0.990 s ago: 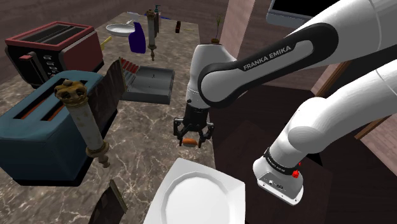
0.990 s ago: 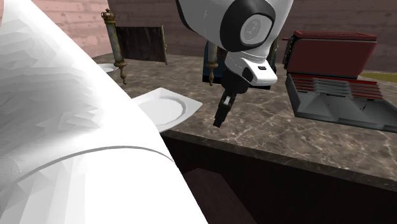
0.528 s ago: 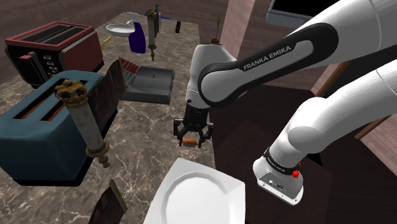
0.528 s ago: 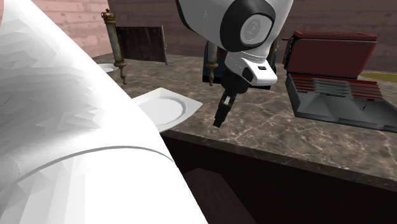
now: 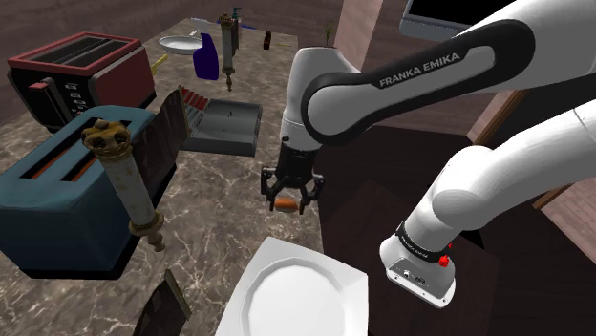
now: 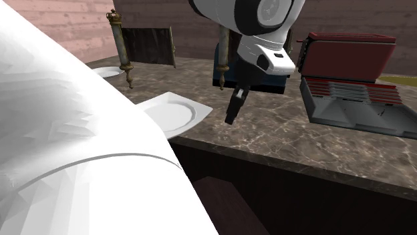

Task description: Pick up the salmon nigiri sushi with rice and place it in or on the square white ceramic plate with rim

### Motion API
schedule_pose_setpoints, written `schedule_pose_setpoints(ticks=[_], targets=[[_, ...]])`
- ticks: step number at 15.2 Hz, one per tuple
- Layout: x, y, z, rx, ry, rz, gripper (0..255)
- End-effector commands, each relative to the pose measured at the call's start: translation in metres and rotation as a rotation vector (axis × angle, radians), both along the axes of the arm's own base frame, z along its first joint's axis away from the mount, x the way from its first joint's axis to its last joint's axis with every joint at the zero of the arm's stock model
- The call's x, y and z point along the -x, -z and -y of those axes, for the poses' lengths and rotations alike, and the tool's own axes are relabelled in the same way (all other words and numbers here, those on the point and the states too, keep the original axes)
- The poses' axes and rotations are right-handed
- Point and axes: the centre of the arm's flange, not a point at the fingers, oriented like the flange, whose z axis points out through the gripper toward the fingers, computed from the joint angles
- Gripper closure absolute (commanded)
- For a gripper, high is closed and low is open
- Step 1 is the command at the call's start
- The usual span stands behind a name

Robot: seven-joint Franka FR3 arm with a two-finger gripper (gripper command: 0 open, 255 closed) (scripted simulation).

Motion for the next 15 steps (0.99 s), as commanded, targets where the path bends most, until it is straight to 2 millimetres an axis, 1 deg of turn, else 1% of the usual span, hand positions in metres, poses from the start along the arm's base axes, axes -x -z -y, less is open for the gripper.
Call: schedule_pose_setpoints(ticks=[1,11,12,15], targets=[[0.001,-0.011,0.000,0.000,0.000,0.000,255],[0.001,-0.064,0.000,0.000,0.000,0.000,255],[0.001,-0.066,0.000,0.000,0.000,0.000,255],[0.031,-0.066,-0.025,0.000,0.000,0.000,255]])
